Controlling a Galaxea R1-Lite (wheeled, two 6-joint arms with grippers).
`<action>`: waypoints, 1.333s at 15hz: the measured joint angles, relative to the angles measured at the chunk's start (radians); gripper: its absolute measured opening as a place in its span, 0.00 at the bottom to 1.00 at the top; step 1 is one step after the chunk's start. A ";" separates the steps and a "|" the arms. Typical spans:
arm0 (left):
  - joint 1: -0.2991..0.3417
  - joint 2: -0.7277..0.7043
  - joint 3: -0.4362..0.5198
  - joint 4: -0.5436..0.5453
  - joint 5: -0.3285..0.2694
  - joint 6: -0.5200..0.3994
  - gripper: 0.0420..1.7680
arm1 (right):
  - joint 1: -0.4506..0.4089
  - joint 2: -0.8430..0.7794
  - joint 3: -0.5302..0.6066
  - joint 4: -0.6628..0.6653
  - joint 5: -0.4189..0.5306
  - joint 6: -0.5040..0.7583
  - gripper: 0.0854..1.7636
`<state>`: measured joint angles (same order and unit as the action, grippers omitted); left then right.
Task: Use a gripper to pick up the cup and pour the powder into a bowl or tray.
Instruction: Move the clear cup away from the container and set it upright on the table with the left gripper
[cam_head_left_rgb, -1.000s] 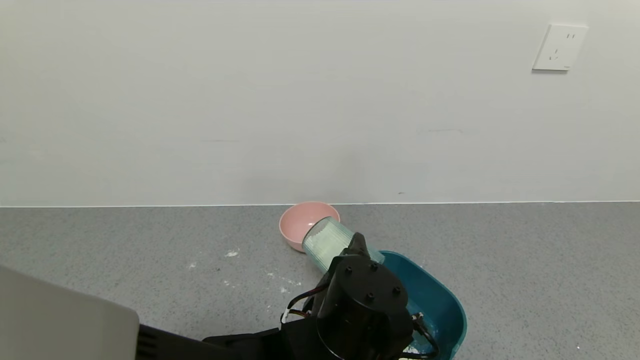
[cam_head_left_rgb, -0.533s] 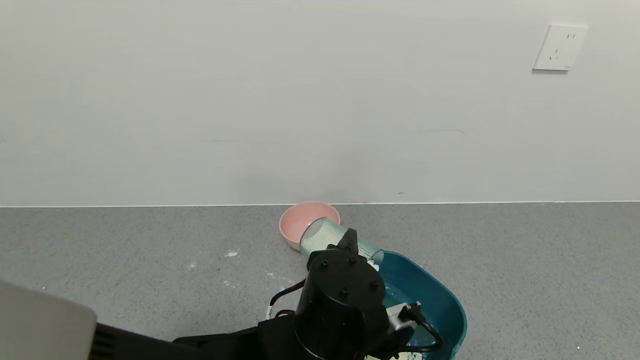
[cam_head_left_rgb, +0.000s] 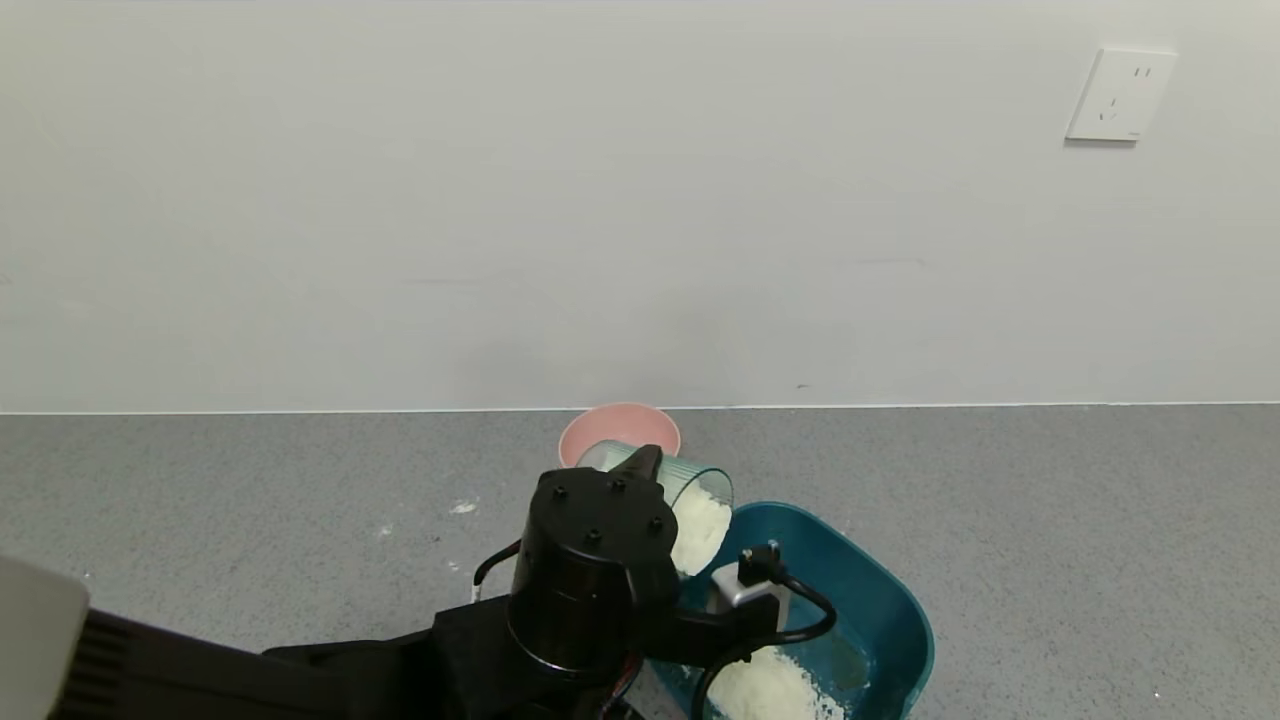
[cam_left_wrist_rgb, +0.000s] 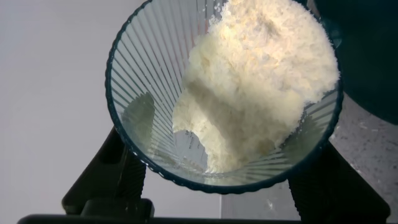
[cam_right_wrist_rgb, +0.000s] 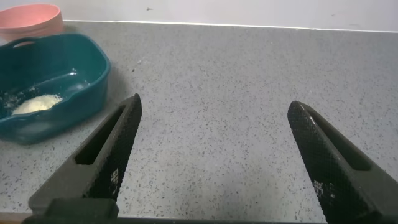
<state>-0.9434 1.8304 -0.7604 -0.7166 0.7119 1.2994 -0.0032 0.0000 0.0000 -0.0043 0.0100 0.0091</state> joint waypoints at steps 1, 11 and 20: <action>0.012 -0.009 0.005 0.000 -0.008 -0.027 0.72 | 0.000 0.000 0.000 0.000 0.000 0.000 0.97; 0.237 -0.028 0.022 -0.001 -0.064 -0.419 0.72 | 0.000 0.000 0.000 0.000 0.000 0.000 0.97; 0.417 -0.105 0.078 0.000 -0.333 -0.779 0.72 | 0.000 0.000 0.000 0.000 0.000 0.000 0.97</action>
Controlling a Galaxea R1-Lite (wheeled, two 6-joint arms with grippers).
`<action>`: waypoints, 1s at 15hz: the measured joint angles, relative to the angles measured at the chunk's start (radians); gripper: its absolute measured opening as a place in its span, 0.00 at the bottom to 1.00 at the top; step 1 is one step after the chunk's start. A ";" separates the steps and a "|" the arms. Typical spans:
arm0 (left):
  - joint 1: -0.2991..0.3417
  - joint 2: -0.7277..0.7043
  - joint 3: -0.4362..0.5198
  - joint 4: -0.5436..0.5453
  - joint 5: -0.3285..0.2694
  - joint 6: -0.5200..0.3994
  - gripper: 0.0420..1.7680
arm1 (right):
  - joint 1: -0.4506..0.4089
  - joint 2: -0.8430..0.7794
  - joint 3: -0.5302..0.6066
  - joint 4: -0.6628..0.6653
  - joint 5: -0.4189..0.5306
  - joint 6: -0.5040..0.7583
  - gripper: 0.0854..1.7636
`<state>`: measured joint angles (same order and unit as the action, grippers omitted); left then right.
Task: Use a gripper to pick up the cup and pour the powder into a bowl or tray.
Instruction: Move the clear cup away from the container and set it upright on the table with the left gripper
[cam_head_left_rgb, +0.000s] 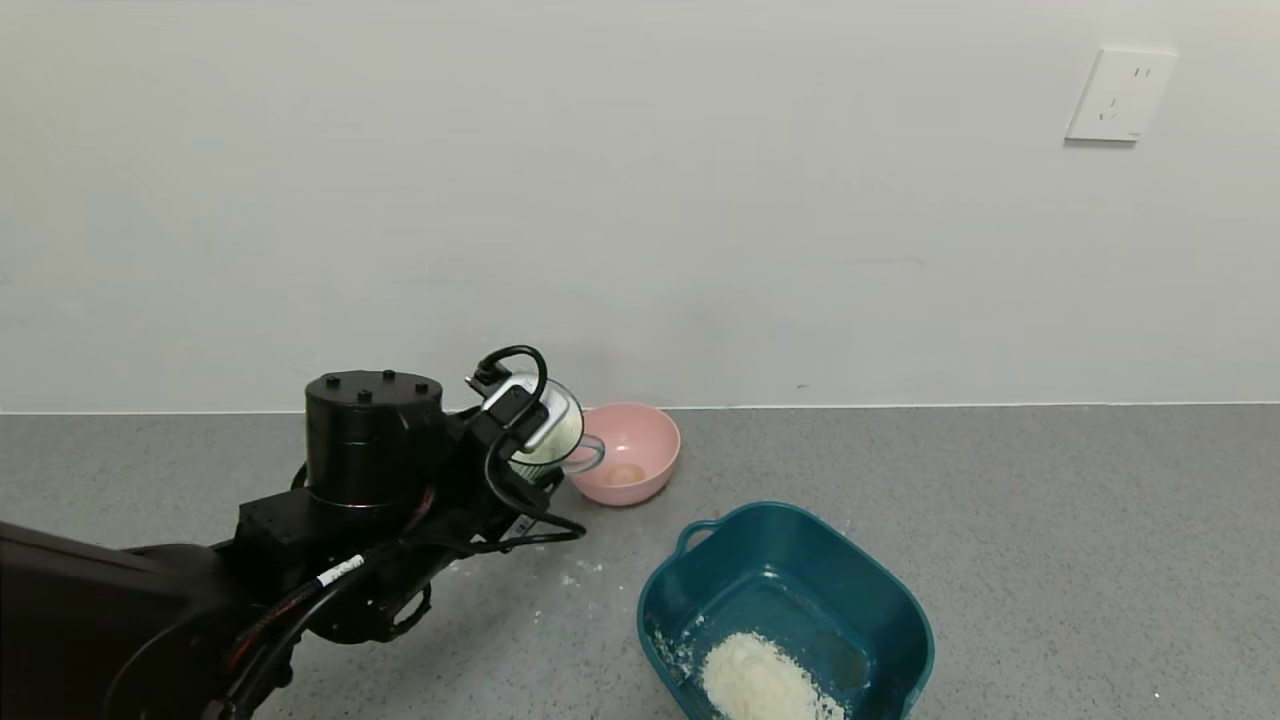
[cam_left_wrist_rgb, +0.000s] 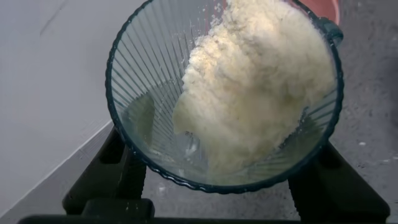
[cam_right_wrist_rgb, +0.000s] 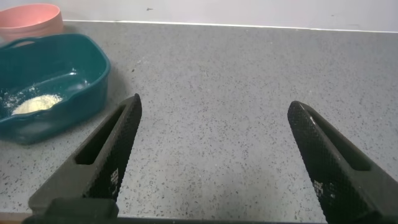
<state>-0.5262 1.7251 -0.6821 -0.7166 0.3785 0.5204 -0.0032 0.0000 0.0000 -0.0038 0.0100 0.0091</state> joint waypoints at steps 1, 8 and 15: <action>0.021 -0.010 0.004 -0.002 -0.043 -0.036 0.72 | 0.000 0.000 0.000 0.000 0.000 0.000 0.97; 0.201 -0.027 0.034 -0.004 -0.279 -0.230 0.71 | 0.000 0.000 0.000 0.000 0.000 0.000 0.97; 0.371 -0.008 0.076 -0.011 -0.545 -0.314 0.71 | 0.000 0.000 0.000 0.000 0.000 0.000 0.97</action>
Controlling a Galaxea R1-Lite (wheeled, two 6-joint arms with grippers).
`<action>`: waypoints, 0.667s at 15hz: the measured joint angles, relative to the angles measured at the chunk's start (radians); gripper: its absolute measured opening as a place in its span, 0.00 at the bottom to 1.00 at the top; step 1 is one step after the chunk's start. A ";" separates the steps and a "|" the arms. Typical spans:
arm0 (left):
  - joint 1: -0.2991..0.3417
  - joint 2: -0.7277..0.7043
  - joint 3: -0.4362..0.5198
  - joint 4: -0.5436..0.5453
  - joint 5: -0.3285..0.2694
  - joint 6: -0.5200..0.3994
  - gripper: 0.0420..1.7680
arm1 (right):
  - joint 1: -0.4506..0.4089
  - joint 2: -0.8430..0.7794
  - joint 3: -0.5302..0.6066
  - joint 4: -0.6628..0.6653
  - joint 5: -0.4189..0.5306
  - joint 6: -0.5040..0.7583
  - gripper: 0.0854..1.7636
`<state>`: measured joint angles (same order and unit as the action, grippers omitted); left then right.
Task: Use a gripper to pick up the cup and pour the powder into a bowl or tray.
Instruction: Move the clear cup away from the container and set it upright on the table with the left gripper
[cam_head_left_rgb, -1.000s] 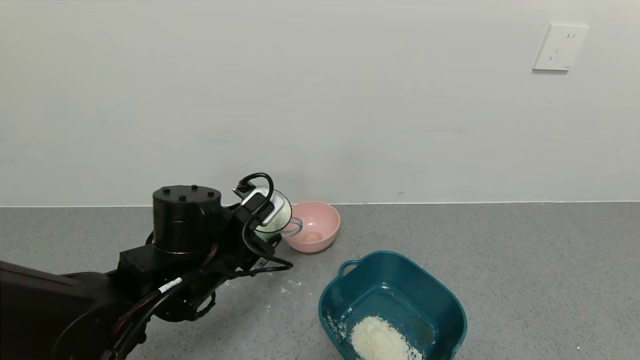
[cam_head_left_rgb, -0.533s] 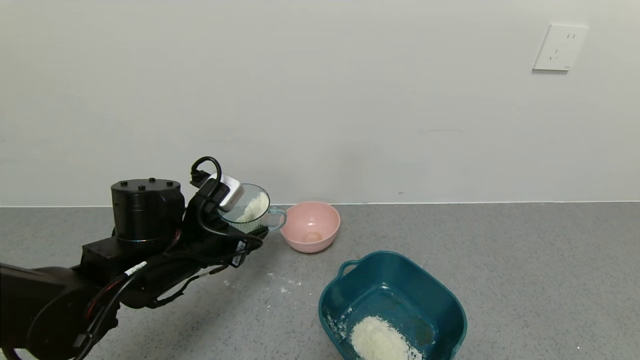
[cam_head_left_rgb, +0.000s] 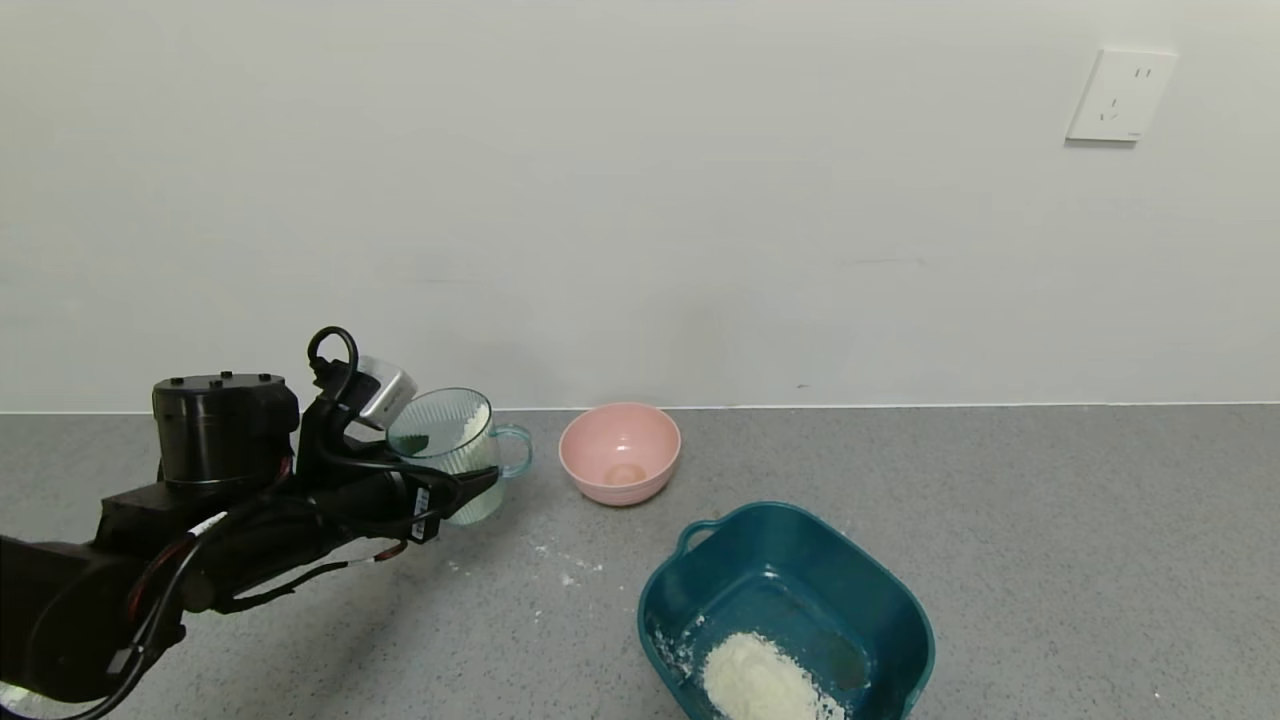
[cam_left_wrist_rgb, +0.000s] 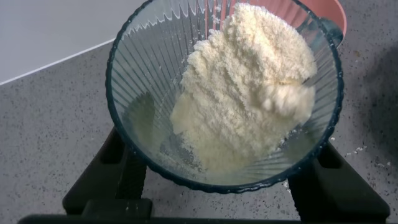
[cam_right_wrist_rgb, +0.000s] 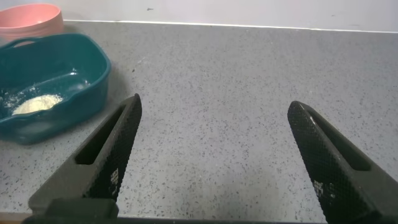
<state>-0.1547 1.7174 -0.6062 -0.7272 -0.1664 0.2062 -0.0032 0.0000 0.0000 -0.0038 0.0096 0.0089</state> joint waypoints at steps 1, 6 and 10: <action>0.009 0.010 -0.007 -0.002 -0.009 -0.011 0.71 | 0.000 0.000 0.000 0.000 0.000 0.000 0.97; 0.044 0.097 -0.073 -0.016 -0.014 -0.060 0.71 | 0.000 0.000 0.000 0.000 0.000 0.000 0.97; 0.065 0.193 -0.098 -0.174 -0.010 -0.097 0.71 | 0.000 0.000 0.000 0.000 0.001 0.000 0.97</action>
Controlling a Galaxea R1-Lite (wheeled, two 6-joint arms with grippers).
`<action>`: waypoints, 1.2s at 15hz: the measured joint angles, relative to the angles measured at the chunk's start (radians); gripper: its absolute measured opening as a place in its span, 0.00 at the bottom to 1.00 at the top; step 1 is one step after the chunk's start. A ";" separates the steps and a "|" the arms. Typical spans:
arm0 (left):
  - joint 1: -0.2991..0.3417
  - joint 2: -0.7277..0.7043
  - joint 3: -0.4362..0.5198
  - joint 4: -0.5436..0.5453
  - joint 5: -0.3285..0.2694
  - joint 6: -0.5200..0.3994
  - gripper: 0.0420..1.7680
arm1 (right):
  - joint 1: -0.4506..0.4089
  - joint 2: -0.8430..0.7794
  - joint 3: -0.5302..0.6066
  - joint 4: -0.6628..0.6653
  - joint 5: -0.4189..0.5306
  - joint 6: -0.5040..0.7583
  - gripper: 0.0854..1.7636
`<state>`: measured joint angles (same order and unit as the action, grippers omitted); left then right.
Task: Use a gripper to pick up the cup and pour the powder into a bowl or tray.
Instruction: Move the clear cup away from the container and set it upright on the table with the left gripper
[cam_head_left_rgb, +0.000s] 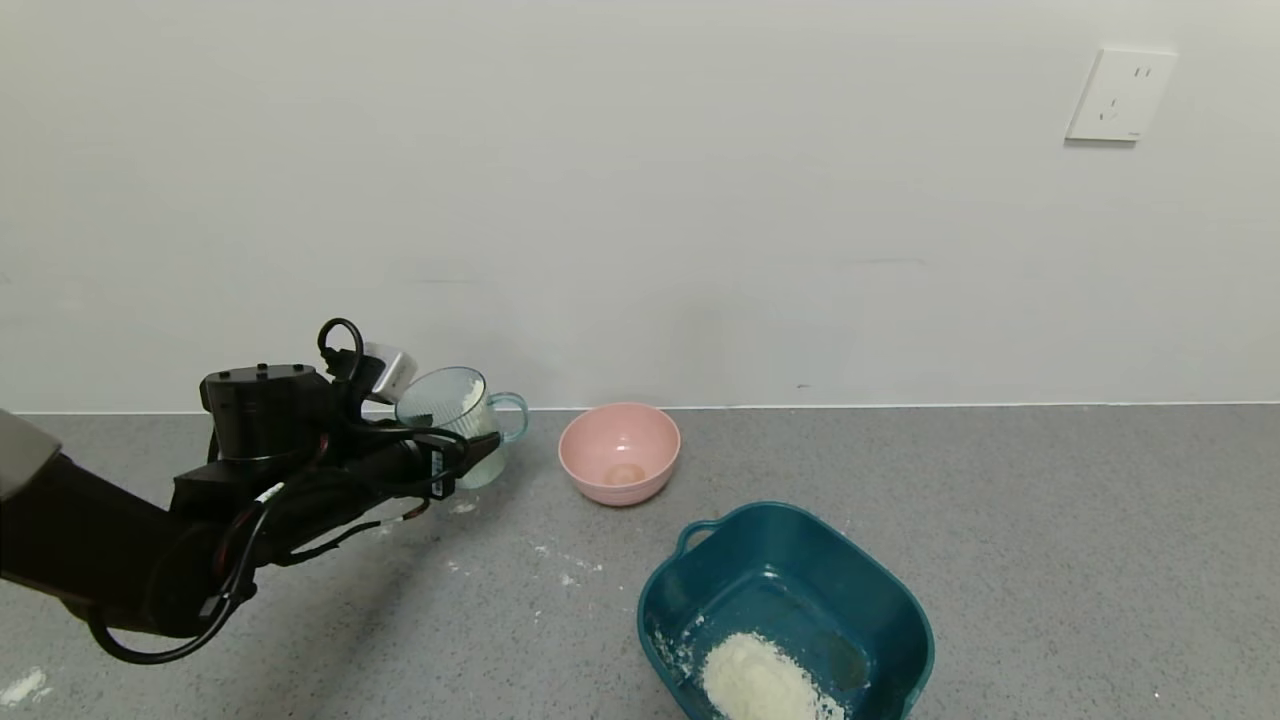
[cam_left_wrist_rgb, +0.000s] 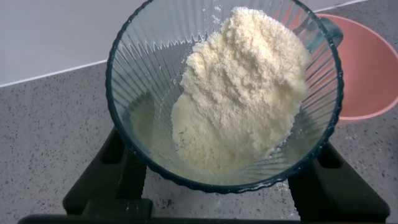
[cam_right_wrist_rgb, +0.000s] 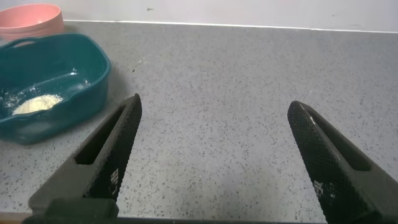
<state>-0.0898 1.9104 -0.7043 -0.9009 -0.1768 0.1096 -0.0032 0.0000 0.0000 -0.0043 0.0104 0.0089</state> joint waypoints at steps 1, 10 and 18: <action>0.005 0.027 0.000 -0.030 0.001 -0.005 0.71 | 0.000 0.000 0.000 0.000 0.000 0.000 0.97; 0.042 0.200 -0.033 -0.115 0.004 -0.018 0.71 | 0.000 0.000 0.000 0.000 -0.001 0.000 0.97; 0.051 0.258 -0.061 -0.122 0.007 -0.025 0.71 | 0.000 0.000 0.000 0.000 -0.001 0.001 0.97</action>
<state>-0.0383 2.1681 -0.7649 -1.0232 -0.1698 0.0847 -0.0032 0.0000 0.0000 -0.0038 0.0096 0.0096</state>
